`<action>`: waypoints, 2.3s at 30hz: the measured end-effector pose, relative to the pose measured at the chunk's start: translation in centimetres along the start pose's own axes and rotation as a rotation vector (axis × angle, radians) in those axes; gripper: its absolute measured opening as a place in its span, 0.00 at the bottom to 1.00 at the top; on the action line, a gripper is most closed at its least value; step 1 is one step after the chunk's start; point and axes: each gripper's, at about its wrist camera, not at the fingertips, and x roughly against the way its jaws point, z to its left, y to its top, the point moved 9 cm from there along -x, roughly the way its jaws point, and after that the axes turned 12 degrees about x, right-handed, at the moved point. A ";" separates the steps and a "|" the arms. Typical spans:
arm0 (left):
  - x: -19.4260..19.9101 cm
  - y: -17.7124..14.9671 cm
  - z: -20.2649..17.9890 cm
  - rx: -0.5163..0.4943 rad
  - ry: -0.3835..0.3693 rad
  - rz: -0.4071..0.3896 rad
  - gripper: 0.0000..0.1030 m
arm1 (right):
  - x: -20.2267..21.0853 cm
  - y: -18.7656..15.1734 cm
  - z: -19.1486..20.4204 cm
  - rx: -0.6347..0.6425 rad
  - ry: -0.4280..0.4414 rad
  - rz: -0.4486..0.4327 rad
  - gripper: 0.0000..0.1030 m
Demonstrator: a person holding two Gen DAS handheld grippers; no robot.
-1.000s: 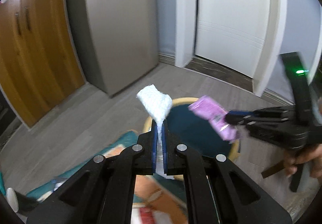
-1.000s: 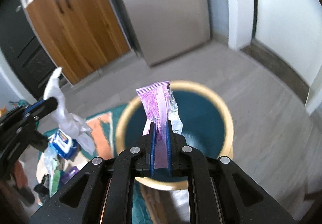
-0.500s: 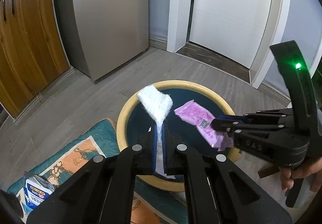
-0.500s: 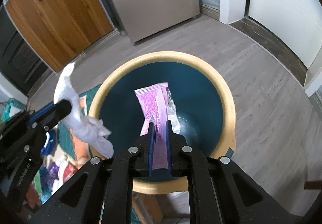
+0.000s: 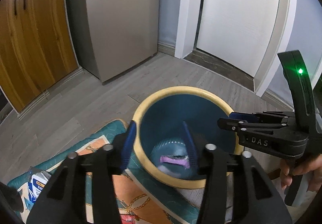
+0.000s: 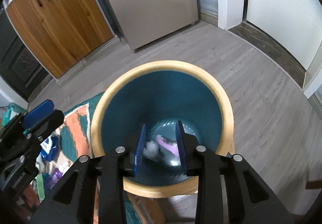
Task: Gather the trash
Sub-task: 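Move both open grippers back over the mat, then grasp the red-white snack bag with the right gripper while the left grasps the COTALIN box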
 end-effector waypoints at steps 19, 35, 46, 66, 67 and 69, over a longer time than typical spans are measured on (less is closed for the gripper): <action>11.0 0.7 6.7 0.064 0.099 -0.142 0.90 | 5.4 1.9 5.1 0.094 0.008 -0.153 0.92; 19.2 -3.0 15.6 0.165 0.249 -0.190 0.94 | 8.0 -0.1 10.8 0.144 -0.007 -0.216 0.95; 22.0 -8.5 23.0 0.259 0.390 -0.139 0.94 | 5.7 -4.8 16.3 0.296 0.046 -0.135 0.95; 14.7 -13.4 19.4 0.101 0.304 0.058 0.94 | 0.7 -9.3 18.3 0.268 0.099 0.053 0.95; 14.2 -13.5 18.9 0.091 0.288 0.065 0.94 | 0.5 -9.4 18.4 0.270 0.104 0.057 0.95; 13.5 -13.6 18.3 0.084 0.260 0.078 0.94 | 0.2 -9.4 18.6 0.276 0.114 0.067 0.95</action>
